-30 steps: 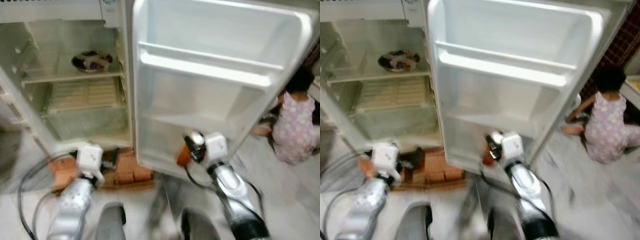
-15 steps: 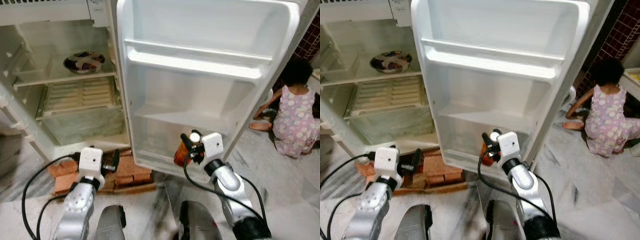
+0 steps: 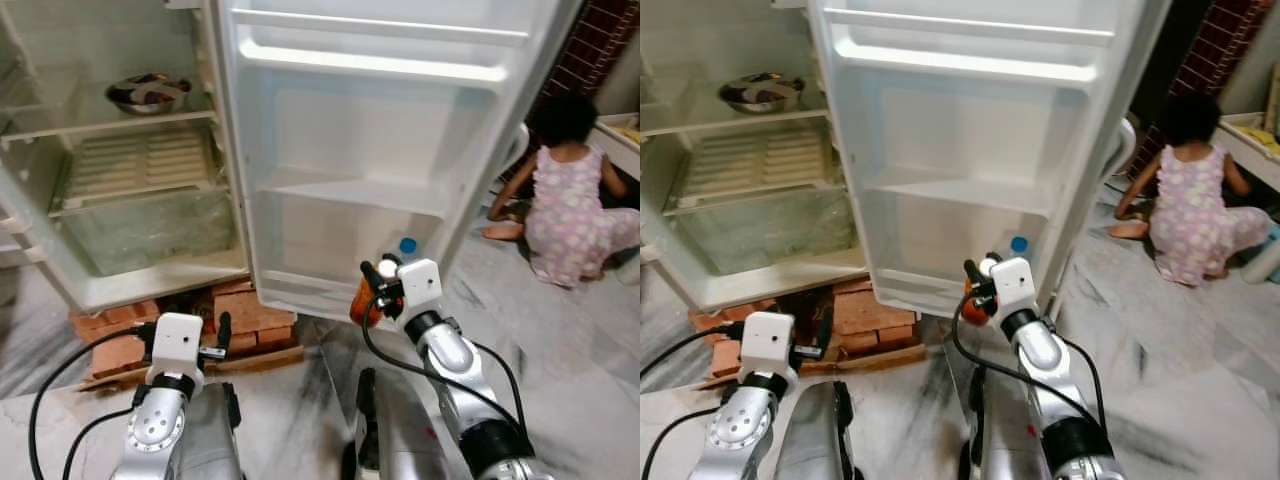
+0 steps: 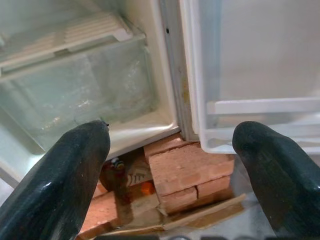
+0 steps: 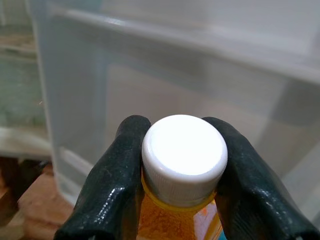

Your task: Restocking fridge

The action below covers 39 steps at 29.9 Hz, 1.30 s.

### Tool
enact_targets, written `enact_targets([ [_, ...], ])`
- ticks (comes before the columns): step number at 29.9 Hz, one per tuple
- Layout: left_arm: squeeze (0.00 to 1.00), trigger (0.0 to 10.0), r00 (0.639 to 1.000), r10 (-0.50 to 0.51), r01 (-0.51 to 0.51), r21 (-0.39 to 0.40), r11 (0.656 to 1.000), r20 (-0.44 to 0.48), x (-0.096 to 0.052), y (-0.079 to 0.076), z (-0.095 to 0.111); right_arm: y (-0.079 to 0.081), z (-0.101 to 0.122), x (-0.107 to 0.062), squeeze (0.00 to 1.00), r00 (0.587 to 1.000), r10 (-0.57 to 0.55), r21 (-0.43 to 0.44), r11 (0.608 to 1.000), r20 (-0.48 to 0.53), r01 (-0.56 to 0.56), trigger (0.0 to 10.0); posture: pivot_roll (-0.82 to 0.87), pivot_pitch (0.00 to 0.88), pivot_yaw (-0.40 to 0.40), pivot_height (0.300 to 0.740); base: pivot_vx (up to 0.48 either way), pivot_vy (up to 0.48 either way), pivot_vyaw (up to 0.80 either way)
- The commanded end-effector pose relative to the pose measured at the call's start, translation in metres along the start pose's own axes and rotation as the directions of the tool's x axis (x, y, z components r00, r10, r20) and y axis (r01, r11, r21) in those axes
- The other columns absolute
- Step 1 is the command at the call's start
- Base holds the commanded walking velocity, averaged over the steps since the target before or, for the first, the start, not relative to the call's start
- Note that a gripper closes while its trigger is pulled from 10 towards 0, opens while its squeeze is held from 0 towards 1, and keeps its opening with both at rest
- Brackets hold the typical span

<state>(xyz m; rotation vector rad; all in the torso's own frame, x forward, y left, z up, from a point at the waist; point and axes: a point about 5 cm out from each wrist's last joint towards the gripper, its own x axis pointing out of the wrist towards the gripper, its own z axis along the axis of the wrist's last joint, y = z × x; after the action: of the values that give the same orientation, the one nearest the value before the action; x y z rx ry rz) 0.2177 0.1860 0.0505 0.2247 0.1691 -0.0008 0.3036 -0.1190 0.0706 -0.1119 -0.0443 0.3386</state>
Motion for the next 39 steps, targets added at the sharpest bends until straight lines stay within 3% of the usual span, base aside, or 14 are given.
enact_targets([
  [1,0.0,10.0,0.999,0.034,-0.034,0.037,0.999,-0.014,-0.01,0.008,0.0,-0.001,0.024,0.02,0.0,0.995,-0.032,-0.028,0.999,0.096,0.035,10.0,0.08,0.095,-0.047,0.538,0.0,0.0,0.0],
  [6,0.0,10.0,0.999,0.043,-0.042,0.056,0.998,-0.027,-0.019,0.013,0.0,-0.001,0.042,0.042,0.0,0.988,-0.059,-0.051,0.996,0.14,0.067,10.0,0.11,0.138,-0.054,0.538,0.0,0.0,0.0],
  [10,0.0,10.0,0.999,0.049,-0.048,0.076,0.996,-0.017,-0.022,0.014,0.002,-0.001,0.046,0.05,0.0,0.988,-0.063,-0.073,0.995,0.139,0.074,10.0,0.13,0.143,-0.058,0.538,0.0,0.0,0.0],
  [12,0.0,10.0,0.998,0.062,-0.06,0.08,0.995,-0.024,-0.027,0.016,0.005,-0.001,0.051,0.058,0.0,0.987,-0.066,-0.166,0.982,0.144,0.09,10.0,0.14,0.156,-0.061,0.538,0.0,0.0,0.0],
  [22,0.0,10.0,0.998,0.055,-0.05,0.102,0.993,-0.038,-0.042,0.018,0.009,-0.009,0.05,0.067,0.0,0.985,-0.145,-0.288,0.943,0.096,0.167,10.0,0.19,0.211,-0.053,0.538,0.0,0.0,0.0],
  [30,0.0,10.0,0.998,0.048,-0.042,0.107,0.993,-0.049,-0.043,0.018,0.01,0.004,0.031,0.066,0.0,0.992,-0.119,-0.254,0.961,-0.038,0.105,10.0,0.2,0.22,-0.048,0.538,0.0,0.0,0.0],
  [37,0.0,10.0,0.997,0.05,-0.044,0.103,0.994,-0.051,-0.044,0.019,0.01,-0.004,0.02,0.061,0.0,0.98,-0.161,-0.224,0.966,-0.117,0.132,10.0,0.2,0.217,-0.046,0.538,0.0,0.0,0.0],
  [38,0.0,10.0,0.997,0.051,-0.045,0.1,0.994,-0.051,-0.043,0.019,0.01,-0.006,0.019,0.061,0.49,0.979,-0.166,-0.222,0.966,-0.121,0.136,10.0,0.2,0.213,-0.047,0.538,0.0,0.0,0.0],
  [39,0.0,10.0,0.997,0.051,-0.046,0.097,0.994,-0.053,-0.043,0.019,0.01,-0.007,0.019,0.06,0.86,0.978,-0.168,-0.221,0.965,-0.122,0.138,10.0,0.2,0.211,-0.048,0.538,0.0,0.0,0.0],
])
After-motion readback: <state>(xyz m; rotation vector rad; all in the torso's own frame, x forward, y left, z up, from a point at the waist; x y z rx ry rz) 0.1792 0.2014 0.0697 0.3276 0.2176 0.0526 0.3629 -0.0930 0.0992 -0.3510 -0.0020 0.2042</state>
